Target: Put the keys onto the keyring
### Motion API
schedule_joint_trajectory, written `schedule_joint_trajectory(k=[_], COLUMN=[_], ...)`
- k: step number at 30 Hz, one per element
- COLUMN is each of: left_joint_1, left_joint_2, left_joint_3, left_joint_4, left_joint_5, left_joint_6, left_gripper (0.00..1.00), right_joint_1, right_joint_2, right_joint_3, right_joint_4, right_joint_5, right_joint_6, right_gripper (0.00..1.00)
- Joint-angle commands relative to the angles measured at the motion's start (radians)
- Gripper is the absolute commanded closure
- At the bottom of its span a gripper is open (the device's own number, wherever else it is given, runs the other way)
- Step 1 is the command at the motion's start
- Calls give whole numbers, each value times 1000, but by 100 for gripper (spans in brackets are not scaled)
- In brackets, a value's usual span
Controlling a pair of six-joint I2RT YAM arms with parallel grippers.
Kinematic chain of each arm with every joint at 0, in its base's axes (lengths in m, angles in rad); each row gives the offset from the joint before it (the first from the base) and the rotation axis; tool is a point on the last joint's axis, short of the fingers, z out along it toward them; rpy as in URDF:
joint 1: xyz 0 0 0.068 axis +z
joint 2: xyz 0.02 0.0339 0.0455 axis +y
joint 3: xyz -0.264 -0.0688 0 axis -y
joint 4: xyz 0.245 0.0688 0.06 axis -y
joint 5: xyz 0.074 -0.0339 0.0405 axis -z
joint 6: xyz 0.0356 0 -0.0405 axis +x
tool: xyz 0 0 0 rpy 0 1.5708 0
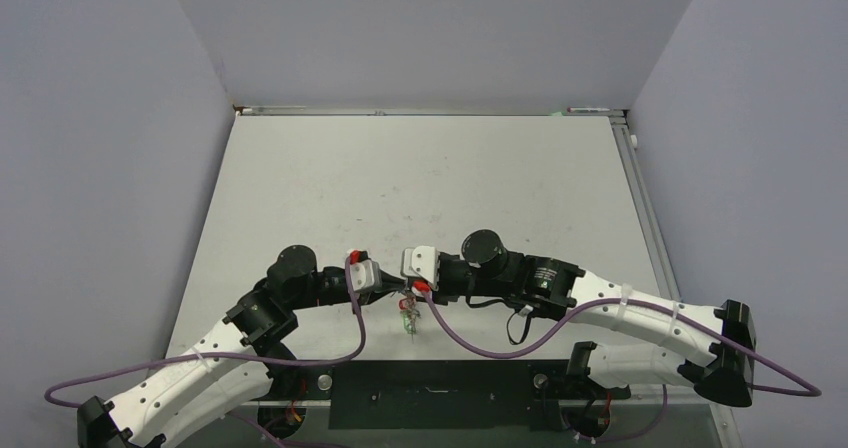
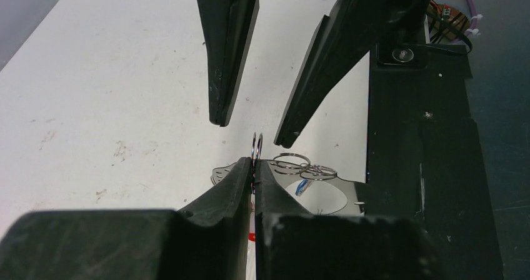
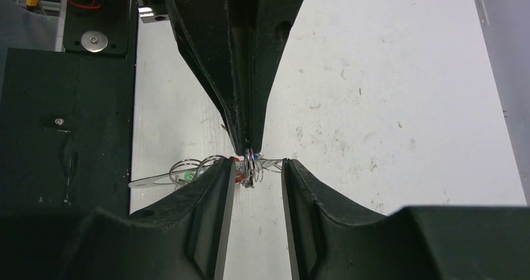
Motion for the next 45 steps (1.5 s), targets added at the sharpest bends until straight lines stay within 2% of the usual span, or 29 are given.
schedule_joint_trajectory(k=[1, 6, 14, 28, 36, 38, 39, 40, 43, 45], left_joint_1=[-9, -10, -12, -12, -13, -14, -14, -12, -11, -7], left_joint_2=[-15, -20, -25, -33, -34, -36, -39, -44, -87, -127], left_joint_3=[52, 51, 49, 45, 42, 40, 39, 37, 30, 12], left_joint_4=[46, 46, 46, 46, 46, 46, 46, 62, 94, 117], left_joint_5=[25, 25, 22, 18, 18, 16, 15, 14, -11, -43], left_joint_6=[3, 3, 3, 2, 0, 0, -1, -2, -5, -10], left_gripper=[100, 100, 100, 100, 100, 100, 99, 91, 51, 40], right_joint_1=[6, 5, -1, -2, -3, -3, -3, -3, -2, -1], right_joint_2=[14, 24, 36, 40, 28, 17, 12, 6, -16, -38], right_joint_3=[-8, -12, -14, -25, -29, -41, -49, -55, -77, -94], right_joint_4=[65, 68, 65, 63, 81, 101, 112, 121, 151, 176], right_joint_5=[35, 31, 19, 20, 26, 31, 32, 32, 28, 24], right_joint_6=[-16, -15, -21, -30, -41, -44, -44, -44, -38, -30], right_gripper=[66, 68, 78, 78, 94, 95, 95, 95, 95, 95])
